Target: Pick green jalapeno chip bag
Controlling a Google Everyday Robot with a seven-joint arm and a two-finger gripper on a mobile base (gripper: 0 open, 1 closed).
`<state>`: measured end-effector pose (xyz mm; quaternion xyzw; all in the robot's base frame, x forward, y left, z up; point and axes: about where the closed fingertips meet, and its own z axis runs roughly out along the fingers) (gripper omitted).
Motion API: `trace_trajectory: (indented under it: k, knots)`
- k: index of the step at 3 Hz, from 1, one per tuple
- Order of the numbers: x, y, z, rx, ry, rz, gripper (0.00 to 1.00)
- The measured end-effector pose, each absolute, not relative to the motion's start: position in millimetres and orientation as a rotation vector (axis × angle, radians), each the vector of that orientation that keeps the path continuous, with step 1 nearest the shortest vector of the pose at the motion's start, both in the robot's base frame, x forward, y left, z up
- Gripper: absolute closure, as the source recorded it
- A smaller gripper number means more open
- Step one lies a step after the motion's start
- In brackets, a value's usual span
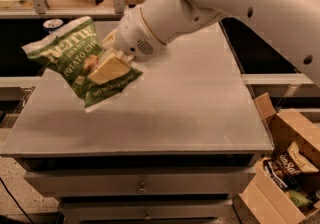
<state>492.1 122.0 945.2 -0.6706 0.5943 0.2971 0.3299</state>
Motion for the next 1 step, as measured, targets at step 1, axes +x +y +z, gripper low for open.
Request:
trace_trajectory:
  k: [1]
  knots:
    - [495.9, 108.5, 974.5, -1.697, 1.477, 0.837, 1.00]
